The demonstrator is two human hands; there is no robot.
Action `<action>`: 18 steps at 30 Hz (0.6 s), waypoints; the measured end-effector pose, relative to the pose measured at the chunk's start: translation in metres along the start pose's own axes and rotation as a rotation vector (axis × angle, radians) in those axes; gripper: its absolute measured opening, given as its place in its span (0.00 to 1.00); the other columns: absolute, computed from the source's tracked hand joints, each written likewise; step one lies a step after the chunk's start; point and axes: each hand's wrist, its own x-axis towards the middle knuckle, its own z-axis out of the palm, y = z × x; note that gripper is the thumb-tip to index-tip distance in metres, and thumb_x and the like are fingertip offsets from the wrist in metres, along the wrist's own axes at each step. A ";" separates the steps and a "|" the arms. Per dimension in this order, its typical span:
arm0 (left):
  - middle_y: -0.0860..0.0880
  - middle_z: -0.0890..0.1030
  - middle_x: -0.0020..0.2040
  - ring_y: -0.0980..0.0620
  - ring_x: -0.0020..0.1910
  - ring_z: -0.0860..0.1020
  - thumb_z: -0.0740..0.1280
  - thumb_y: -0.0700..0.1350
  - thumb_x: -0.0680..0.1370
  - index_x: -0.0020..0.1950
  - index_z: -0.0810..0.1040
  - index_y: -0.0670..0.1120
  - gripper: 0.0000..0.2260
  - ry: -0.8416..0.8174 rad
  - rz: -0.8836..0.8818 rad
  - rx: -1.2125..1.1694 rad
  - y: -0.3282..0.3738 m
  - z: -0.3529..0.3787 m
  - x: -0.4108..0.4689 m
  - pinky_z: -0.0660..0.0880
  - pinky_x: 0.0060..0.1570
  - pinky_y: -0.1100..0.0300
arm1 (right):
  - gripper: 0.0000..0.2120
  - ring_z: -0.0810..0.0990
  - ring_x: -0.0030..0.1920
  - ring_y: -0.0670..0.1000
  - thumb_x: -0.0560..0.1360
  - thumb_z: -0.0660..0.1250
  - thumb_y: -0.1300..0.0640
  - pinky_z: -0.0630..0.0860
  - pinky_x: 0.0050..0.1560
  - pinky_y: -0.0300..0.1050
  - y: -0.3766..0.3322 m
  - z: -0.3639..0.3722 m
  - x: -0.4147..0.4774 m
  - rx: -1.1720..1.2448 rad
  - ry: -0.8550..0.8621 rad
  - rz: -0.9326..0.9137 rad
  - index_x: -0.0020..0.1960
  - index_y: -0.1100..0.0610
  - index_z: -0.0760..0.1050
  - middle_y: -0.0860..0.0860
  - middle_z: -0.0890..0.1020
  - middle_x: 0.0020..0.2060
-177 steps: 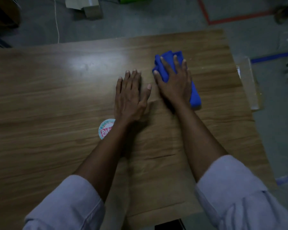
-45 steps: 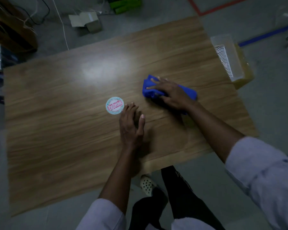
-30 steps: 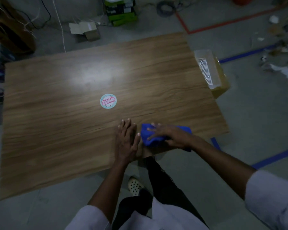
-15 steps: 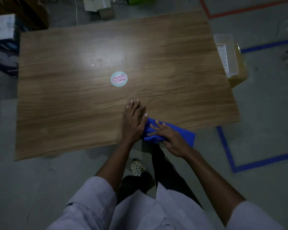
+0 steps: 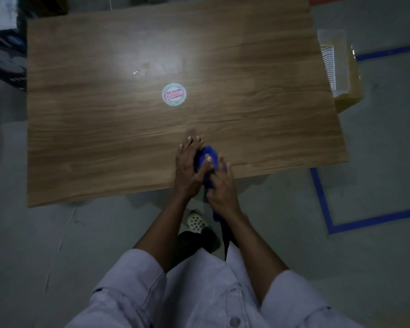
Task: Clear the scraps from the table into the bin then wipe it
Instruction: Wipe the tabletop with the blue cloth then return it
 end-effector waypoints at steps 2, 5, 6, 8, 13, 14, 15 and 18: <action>0.45 0.75 0.73 0.46 0.77 0.67 0.63 0.53 0.81 0.72 0.75 0.40 0.23 0.052 -0.020 -0.006 -0.001 -0.005 -0.002 0.56 0.78 0.41 | 0.30 0.53 0.80 0.61 0.69 0.57 0.69 0.52 0.79 0.65 0.002 -0.011 0.004 0.013 -0.007 -0.051 0.70 0.62 0.77 0.60 0.71 0.75; 0.47 0.76 0.72 0.48 0.77 0.67 0.62 0.52 0.82 0.71 0.77 0.43 0.20 0.164 -0.063 0.094 -0.012 -0.013 -0.010 0.53 0.79 0.42 | 0.25 0.61 0.79 0.66 0.75 0.57 0.60 0.58 0.78 0.65 0.027 -0.042 0.031 -0.130 0.286 0.033 0.70 0.56 0.78 0.60 0.71 0.75; 0.48 0.75 0.73 0.49 0.78 0.66 0.61 0.53 0.82 0.71 0.77 0.45 0.20 0.188 -0.097 0.146 -0.017 -0.016 -0.012 0.51 0.79 0.43 | 0.23 0.61 0.79 0.66 0.79 0.58 0.55 0.57 0.78 0.65 0.036 -0.051 0.044 -0.174 0.356 0.105 0.71 0.55 0.77 0.60 0.70 0.76; 0.48 0.71 0.77 0.48 0.80 0.61 0.59 0.55 0.83 0.74 0.75 0.46 0.23 0.202 -0.159 0.254 -0.028 -0.020 -0.014 0.47 0.80 0.45 | 0.24 0.57 0.81 0.63 0.83 0.56 0.44 0.52 0.80 0.64 0.041 -0.056 0.066 -0.233 0.348 0.235 0.74 0.50 0.74 0.58 0.65 0.79; 0.45 0.66 0.80 0.46 0.81 0.59 0.58 0.57 0.82 0.78 0.69 0.43 0.28 0.185 -0.144 0.282 -0.031 -0.022 -0.012 0.45 0.80 0.44 | 0.29 0.51 0.83 0.61 0.80 0.62 0.47 0.50 0.81 0.60 -0.008 0.020 0.046 -0.407 0.047 -0.101 0.80 0.49 0.65 0.56 0.57 0.82; 0.45 0.66 0.80 0.46 0.81 0.58 0.58 0.57 0.82 0.78 0.68 0.43 0.28 0.174 -0.137 0.246 -0.031 -0.024 -0.014 0.44 0.80 0.46 | 0.32 0.49 0.83 0.60 0.77 0.64 0.49 0.50 0.81 0.60 -0.017 0.032 0.035 -0.439 -0.056 -0.198 0.80 0.53 0.65 0.56 0.55 0.83; 0.45 0.65 0.80 0.46 0.82 0.57 0.58 0.57 0.82 0.78 0.68 0.42 0.28 0.157 -0.134 0.205 -0.032 -0.026 -0.016 0.44 0.80 0.48 | 0.33 0.47 0.83 0.58 0.76 0.65 0.50 0.50 0.81 0.59 -0.019 0.036 0.030 -0.480 -0.138 -0.281 0.80 0.56 0.66 0.55 0.54 0.83; 0.45 0.64 0.81 0.45 0.82 0.56 0.59 0.56 0.82 0.79 0.66 0.42 0.29 0.102 -0.107 0.179 -0.036 -0.033 -0.017 0.44 0.80 0.48 | 0.30 0.48 0.83 0.56 0.78 0.60 0.45 0.48 0.82 0.56 0.001 0.011 0.055 -0.519 -0.210 -0.431 0.79 0.48 0.67 0.53 0.55 0.83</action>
